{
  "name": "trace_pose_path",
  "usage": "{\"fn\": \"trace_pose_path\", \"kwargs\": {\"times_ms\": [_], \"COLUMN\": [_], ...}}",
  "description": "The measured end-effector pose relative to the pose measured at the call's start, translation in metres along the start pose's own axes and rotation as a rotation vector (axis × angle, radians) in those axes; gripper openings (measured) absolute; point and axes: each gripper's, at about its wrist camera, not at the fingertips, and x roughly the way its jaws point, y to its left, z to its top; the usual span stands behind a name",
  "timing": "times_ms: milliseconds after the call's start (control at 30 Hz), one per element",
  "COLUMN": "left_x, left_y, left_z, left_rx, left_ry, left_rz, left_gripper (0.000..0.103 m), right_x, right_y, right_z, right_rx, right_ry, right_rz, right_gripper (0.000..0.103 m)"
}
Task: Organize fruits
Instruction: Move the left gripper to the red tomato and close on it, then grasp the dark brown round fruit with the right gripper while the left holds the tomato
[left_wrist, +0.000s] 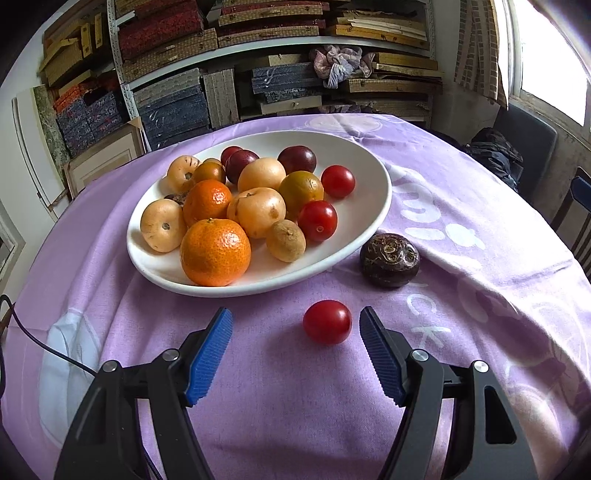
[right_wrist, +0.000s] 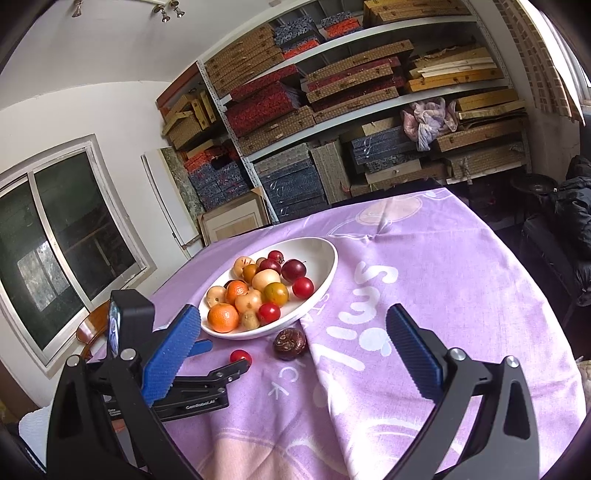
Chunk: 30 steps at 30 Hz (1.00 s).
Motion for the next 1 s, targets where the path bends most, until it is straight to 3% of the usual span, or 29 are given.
{"fn": "trace_pose_path", "kwargs": {"times_ms": [267, 433, 667, 800, 1000], "left_x": [0.001, 0.004, 0.001, 0.002, -0.001], "left_y": [0.016, 0.022, 0.024, 0.026, 0.026], "left_z": [0.001, -0.002, -0.007, -0.01, -0.015], "left_rx": [-0.039, -0.047, -0.04, -0.041, -0.033], "left_ry": [-0.009, 0.017, 0.024, 0.037, 0.045], "left_rz": [-0.002, -0.022, -0.032, -0.047, -0.046], "left_gripper": [0.065, 0.043, 0.038, 0.028, 0.028], "right_x": [0.005, 0.007, 0.008, 0.01, 0.009], "right_y": [-0.001, 0.0, -0.001, -0.001, 0.0], "right_z": [-0.001, -0.002, -0.002, -0.003, -0.004], "right_rx": [0.021, 0.02, 0.018, 0.011, 0.014], "right_ry": [0.026, 0.034, 0.038, 0.042, 0.043], "right_rz": [-0.001, -0.001, 0.0, -0.001, 0.002], "right_gripper": [0.099, 0.099, 0.099, 0.099, 0.099]}}
